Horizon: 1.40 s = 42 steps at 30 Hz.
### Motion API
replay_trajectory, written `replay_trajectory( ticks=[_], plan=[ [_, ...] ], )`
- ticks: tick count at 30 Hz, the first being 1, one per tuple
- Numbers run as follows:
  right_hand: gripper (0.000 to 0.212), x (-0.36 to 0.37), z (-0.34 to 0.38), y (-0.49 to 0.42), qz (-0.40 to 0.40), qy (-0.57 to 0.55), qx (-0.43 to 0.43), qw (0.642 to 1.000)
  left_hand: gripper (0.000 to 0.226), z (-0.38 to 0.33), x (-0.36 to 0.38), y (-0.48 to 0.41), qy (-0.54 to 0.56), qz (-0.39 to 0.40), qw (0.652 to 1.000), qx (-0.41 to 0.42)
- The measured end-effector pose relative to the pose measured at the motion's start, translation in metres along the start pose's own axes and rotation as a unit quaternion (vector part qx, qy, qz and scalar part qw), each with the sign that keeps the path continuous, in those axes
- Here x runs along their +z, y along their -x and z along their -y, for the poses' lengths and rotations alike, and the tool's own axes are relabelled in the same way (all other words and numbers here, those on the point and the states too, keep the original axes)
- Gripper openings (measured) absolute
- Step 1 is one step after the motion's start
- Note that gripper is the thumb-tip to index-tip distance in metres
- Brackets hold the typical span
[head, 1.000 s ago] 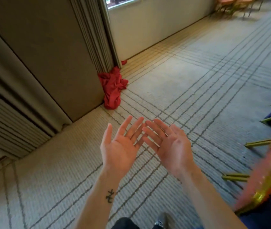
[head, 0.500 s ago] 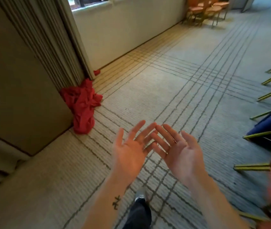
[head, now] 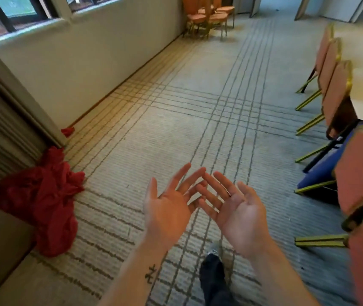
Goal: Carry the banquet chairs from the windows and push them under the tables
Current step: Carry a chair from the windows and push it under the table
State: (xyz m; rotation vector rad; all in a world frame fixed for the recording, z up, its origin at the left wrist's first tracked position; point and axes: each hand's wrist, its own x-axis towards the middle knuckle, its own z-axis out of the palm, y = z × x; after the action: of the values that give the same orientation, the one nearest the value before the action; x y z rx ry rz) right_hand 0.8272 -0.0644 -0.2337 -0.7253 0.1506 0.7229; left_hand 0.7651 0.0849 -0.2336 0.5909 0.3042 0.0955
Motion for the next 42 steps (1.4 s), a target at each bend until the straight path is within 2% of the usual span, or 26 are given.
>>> replay_trajectory(
  ticks=[8, 15, 20, 26, 34, 42],
  plan=[
    [0.051, -0.007, 0.115, -0.191, -0.001, -0.038, -0.005, 0.999, 0.079, -0.031, 0.051, -0.216, 0.019, -0.023, 0.999, -0.016],
    [0.052, 0.02, 0.225, -0.346, 0.01, -0.009, 0.0, 1.0, 0.069, -0.076, 0.095, -0.388, 0.019, -0.028, 0.999, 0.01],
    [0.052, 0.026, 0.271, -0.451, 0.015, 0.008, -0.002, 1.0, 0.066, -0.103, 0.099, -0.498, 0.009, -0.04, 0.999, 0.006],
    [0.052, 0.052, 0.332, -0.609, -0.002, 0.023, -0.012, 1.0, 0.065, -0.156, 0.093, -0.667, 0.009, -0.022, 1.0, -0.012],
    [0.052, 0.096, 0.437, -0.776, -0.01, -0.016, -0.066, 0.998, 0.065, -0.234, 0.138, -0.872, 0.004, 0.048, 0.997, -0.064],
    [0.053, 0.088, 0.522, -0.952, -0.015, -0.02, -0.072, 0.997, 0.064, -0.267, 0.16, -1.063, -0.002, 0.041, 0.997, -0.067]
  ],
)
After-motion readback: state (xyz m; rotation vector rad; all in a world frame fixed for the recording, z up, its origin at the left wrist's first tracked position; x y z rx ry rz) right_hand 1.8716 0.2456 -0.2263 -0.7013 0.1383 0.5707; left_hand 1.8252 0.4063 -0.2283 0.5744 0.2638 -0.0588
